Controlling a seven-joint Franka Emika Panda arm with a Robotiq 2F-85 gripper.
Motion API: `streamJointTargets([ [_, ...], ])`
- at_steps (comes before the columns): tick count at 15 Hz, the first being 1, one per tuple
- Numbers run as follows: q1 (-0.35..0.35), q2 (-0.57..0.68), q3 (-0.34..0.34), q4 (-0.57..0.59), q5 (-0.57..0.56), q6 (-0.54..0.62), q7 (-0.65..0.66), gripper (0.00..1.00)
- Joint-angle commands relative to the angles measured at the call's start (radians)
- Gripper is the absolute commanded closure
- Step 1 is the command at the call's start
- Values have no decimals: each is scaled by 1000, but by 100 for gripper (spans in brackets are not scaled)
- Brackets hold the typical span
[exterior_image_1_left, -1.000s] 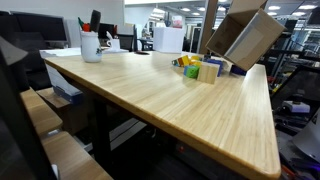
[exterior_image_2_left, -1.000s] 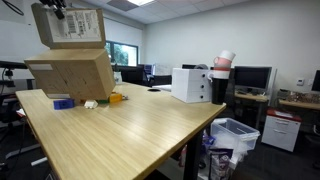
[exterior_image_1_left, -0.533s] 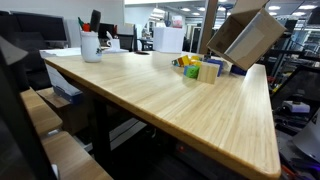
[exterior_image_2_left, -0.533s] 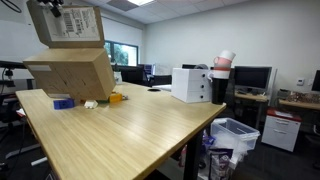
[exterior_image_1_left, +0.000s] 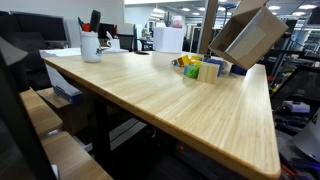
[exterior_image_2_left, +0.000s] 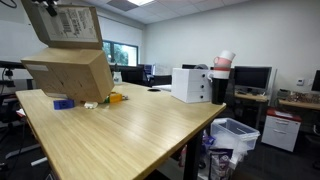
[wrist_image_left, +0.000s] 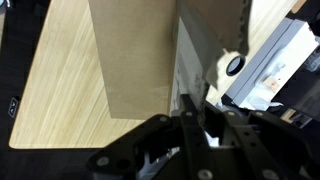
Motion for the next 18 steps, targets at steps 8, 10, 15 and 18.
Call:
streamJointTargets([
  [8,-53,-131,-46,-131,167,138,-7,98],
  [10,-62,-133,-43,-135,189,152,7,98],
  [15,-77,-136,-29,-155,237,236,9,98],
  [18,-79,-126,-16,-169,255,304,10,98],
])
